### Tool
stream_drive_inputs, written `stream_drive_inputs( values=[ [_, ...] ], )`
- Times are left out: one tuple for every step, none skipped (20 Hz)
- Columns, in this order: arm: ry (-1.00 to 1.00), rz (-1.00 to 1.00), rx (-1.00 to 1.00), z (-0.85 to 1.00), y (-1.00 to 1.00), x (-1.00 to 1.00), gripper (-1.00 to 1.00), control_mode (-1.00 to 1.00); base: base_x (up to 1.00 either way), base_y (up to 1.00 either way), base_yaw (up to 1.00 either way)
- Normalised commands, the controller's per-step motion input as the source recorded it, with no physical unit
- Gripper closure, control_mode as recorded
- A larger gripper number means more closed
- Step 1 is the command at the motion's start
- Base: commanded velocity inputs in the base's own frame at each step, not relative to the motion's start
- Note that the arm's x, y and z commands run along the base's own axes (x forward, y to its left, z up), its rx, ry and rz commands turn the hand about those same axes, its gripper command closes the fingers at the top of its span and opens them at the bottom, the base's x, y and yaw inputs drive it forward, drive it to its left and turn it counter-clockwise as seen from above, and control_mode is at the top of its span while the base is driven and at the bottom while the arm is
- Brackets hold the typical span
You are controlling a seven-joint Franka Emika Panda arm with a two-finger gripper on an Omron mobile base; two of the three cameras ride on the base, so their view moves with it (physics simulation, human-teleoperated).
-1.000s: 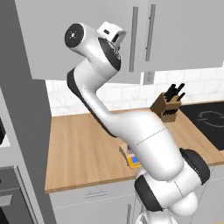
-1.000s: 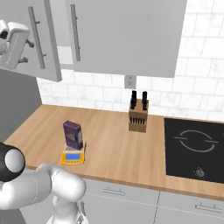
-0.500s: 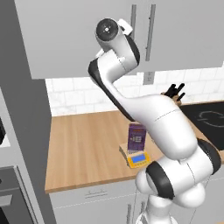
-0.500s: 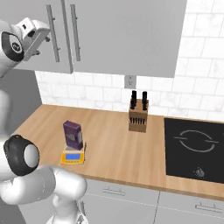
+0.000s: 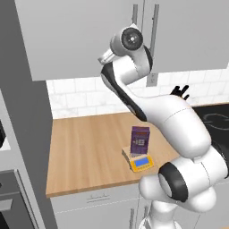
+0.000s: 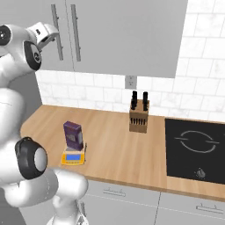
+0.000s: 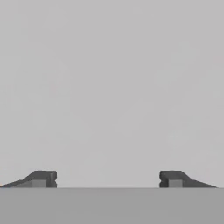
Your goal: Pick the cereal and place it on the digital scale for weighing, and close the cabinet.
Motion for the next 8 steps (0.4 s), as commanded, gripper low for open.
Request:
stream_drive_inputs(
  values=[
    [-0.01, 0.18, 0.12, -0.22, -0.26, 0.85, -1.00, -1.00, 0.00, 0.00, 0.00],
    [-0.03, 0.17, 0.07, -0.35, -0.11, 0.91, -1.00, -1.00, 0.00, 0.00, 0.00],
    [-0.04, 0.15, 0.07, -0.37, -0.10, 1.00, -1.00, -1.00, 0.00, 0.00, 0.00],
    [-0.05, 0.16, 0.06, -0.44, -0.06, 1.00, -1.00, -1.00, 0.00, 0.00, 0.00],
    [-0.07, 0.16, 0.05, -0.55, -0.03, 1.00, -1.00, -1.00, 0.00, 0.00, 0.00],
    [-0.10, 0.16, 0.05, -0.54, -0.03, 1.00, -1.00, -1.00, 0.00, 0.00, 0.00],
    [-0.11, 0.16, 0.04, -0.56, -0.01, 1.00, -1.00, -1.00, 0.00, 0.00, 0.00],
    [-0.11, 0.15, 0.04, -0.57, 0.00, 1.00, -1.00, -1.00, 0.00, 0.00, 0.00]
  ],
)
